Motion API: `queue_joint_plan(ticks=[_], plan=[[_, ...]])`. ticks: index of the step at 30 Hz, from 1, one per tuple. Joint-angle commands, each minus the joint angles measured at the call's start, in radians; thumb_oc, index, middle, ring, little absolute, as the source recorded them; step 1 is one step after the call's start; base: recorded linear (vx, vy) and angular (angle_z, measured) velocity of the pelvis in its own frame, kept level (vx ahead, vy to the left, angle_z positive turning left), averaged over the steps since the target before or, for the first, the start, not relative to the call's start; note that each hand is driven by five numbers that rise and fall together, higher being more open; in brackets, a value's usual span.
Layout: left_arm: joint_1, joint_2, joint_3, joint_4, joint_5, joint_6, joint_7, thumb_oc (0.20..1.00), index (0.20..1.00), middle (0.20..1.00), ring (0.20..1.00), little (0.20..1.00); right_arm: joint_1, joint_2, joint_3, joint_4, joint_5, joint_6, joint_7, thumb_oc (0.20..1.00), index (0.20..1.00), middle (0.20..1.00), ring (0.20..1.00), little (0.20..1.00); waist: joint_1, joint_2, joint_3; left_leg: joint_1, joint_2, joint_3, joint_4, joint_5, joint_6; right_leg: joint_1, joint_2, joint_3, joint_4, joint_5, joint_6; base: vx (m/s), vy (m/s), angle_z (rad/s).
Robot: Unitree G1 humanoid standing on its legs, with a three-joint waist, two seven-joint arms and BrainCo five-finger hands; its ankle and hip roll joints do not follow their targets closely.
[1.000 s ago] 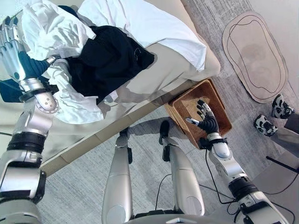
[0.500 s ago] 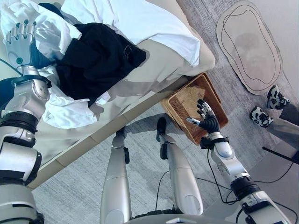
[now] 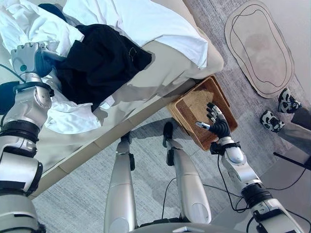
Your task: Pick up clothes into the bucket
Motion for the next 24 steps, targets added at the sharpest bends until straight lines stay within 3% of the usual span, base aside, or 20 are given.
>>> queue_joint_plan(ticks=[1,14,18,24], plan=[[0.097,0.002,0.067,-0.013,0.008,0.0,0.023,0.2,0.2,0.2,0.2,0.2,0.087,-0.02,-0.028,-0.036,-0.005,-0.034,0.001,1.0,1.0,1.0,1.0,1.0,0.0,0.015,-0.11,0.02,0.009,0.045,0.102,-0.121,0.041,0.08,-0.087,-0.013,-0.132,0.121,0.086,0.0,0.0,0.0],[0.447,-0.051,0.32,-0.32,0.042,-0.043,0.021,0.2,0.2,0.2,0.2,0.2,0.113,0.0,-0.065,0.002,-0.041,-0.001,0.003,1.0,1.0,1.0,1.0,1.0,0.067,0.038,-0.144,0.25,0.0,0.046,-0.01,-0.115,0.032,0.313,-0.099,-0.036,-0.228,0.13,0.093,0.05,-0.012,-0.01],[0.559,-0.097,0.413,-0.489,0.023,-0.09,0.001,0.2,0.2,0.2,0.2,0.2,0.127,0.007,-0.083,0.012,-0.055,0.014,0.013,1.0,1.0,1.0,1.0,1.0,0.095,0.05,-0.17,0.34,-0.002,0.032,-0.066,-0.105,0.027,0.407,-0.098,-0.056,-0.27,0.126,0.091,0.08,-0.056,0.1],[0.635,-0.129,0.455,-0.659,0.007,-0.159,-0.048,0.2,0.2,0.2,0.2,0.2,0.127,0.008,-0.082,0.011,-0.075,0.025,0.03,1.0,1.0,1.0,1.0,1.0,0.114,0.059,-0.201,0.424,-0.004,0.019,-0.128,-0.082,0.021,0.487,-0.092,-0.079,-0.318,0.132,0.09,0.04,-0.043,0.14]])
